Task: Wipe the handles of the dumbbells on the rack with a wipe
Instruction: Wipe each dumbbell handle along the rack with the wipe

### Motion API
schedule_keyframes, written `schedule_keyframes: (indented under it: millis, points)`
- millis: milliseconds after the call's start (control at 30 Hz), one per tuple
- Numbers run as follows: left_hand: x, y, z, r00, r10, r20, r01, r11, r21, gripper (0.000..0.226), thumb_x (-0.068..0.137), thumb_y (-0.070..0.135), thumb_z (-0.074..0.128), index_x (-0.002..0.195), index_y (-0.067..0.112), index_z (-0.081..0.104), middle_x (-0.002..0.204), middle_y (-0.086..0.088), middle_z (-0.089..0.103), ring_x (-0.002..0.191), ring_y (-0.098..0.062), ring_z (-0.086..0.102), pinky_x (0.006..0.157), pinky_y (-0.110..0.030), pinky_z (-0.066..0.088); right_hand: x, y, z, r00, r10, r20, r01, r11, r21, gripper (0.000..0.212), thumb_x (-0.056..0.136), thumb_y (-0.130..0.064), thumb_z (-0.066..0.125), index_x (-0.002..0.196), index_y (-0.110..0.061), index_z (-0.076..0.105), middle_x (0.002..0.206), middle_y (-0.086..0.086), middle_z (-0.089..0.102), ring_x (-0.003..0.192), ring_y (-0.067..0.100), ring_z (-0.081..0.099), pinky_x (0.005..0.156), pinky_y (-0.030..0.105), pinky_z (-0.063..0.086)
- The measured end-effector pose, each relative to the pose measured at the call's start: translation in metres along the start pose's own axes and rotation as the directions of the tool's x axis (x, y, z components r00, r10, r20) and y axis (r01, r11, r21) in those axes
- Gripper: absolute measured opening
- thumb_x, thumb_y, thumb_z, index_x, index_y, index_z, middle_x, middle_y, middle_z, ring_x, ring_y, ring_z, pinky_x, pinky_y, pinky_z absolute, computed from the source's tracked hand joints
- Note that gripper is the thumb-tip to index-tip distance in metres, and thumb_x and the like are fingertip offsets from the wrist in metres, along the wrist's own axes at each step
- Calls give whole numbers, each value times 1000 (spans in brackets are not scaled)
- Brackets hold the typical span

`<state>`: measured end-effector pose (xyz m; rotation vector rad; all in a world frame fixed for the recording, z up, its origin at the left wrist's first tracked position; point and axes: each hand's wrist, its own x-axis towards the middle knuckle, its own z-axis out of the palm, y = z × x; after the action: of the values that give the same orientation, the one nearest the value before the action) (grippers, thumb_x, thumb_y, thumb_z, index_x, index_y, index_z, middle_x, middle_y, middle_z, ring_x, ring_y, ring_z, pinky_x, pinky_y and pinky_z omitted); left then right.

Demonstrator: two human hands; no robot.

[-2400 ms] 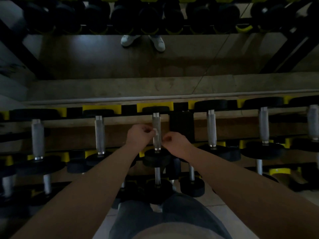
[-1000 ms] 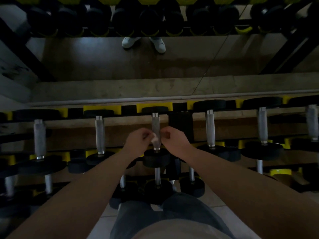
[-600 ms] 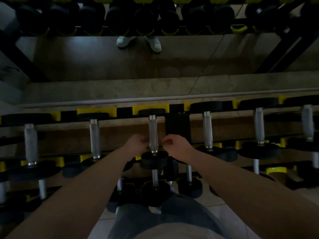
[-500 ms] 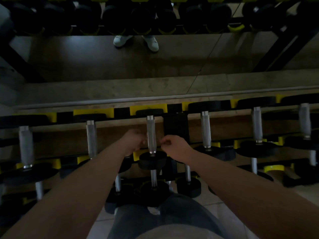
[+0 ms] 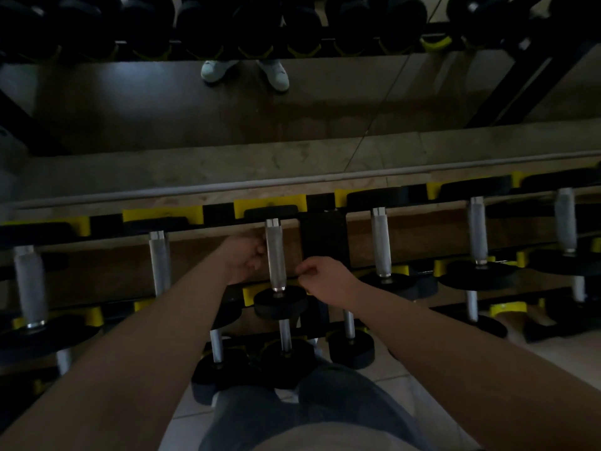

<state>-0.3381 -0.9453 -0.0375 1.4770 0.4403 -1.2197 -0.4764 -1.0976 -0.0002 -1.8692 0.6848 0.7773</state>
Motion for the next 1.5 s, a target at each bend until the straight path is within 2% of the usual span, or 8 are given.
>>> schedule_keyframes:
  millis: [67, 167, 267, 567, 800, 1000, 1300, 1500]
  points:
    - [5, 2, 0, 999, 48, -18, -50, 997, -65, 33, 100, -4, 35, 93, 14, 62, 71, 0, 48, 51, -6, 36, 39, -15, 23, 1, 1, -1, 1000, -6, -9, 6, 1000, 17, 30, 98, -23, 56, 127, -25, 64, 117, -4, 64, 105, 13, 62, 85, 23, 49]
    - [-4, -10, -6, 995, 29, 99, -61, 941, 332, 37, 95, -1, 45, 103, 20, 75, 75, -8, 61, 62, -22, 53, 59, -24, 48, 0, 0, 0, 1000, 8, -12, -7, 1000, 22, 30, 99, -22, 55, 128, -24, 64, 113, -6, 63, 103, 13, 61, 83, 23, 48]
    - [-15, -18, -9, 984, -109, 139, 4, 803, 597, 36, 93, -1, 44, 100, 19, 74, 62, -2, 51, 49, -15, 39, 49, -26, 31, -2, -1, 2, 1000, 7, -11, -7, 1000, -17, 31, 99, -23, 54, 128, -24, 64, 116, -4, 65, 103, 13, 62, 86, 26, 51]
    - [-35, -14, -21, 982, 184, -43, -164, 942, 293, 15, 87, 29, 76, 101, 26, 76, 109, 6, 74, 108, -16, 62, 85, -38, 45, -11, -17, 0, 983, -115, -145, 126, 990, 64, 26, 102, -24, 53, 125, -27, 64, 117, -7, 66, 96, 9, 64, 78, 23, 54]
    - [-47, -11, 3, 987, 159, 1, -153, 950, 272, 27, 77, 40, 82, 96, 23, 74, 98, -8, 73, 90, -26, 63, 73, -34, 44, -10, -42, 10, 940, -276, -202, 312, 934, 175, 32, 101, -16, 59, 132, -22, 65, 112, -9, 66, 92, -5, 60, 74, 2, 46]
    - [-40, -34, 4, 921, 304, -243, -207, 912, 354, 42, 84, 38, 77, 117, 15, 68, 116, 0, 68, 105, -16, 63, 92, -35, 52, 13, -47, 5, 888, -96, -451, 168, 978, 124, 29, 101, -23, 57, 129, -25, 64, 116, -6, 68, 96, 6, 62, 80, 21, 50]
    - [-47, -43, 13, 920, 326, -217, -215, 883, 417, 37, 92, 22, 71, 126, 10, 67, 118, -1, 67, 106, -12, 61, 91, -24, 46, 39, -33, 0, 991, 12, 130, 37, 930, -366, 23, 99, -16, 57, 102, 2, 71, 102, 19, 70, 97, 33, 69, 85, 42, 59]
    - [-49, -44, 12, 934, 281, -222, -183, 908, 378, 38, 90, 15, 72, 127, 5, 65, 121, -6, 70, 108, -14, 65, 95, -24, 48, 56, -46, -5, 995, 38, -89, -4, 937, 349, 20, 99, -3, 54, 111, -8, 69, 98, 12, 70, 84, 24, 68, 68, 36, 61]
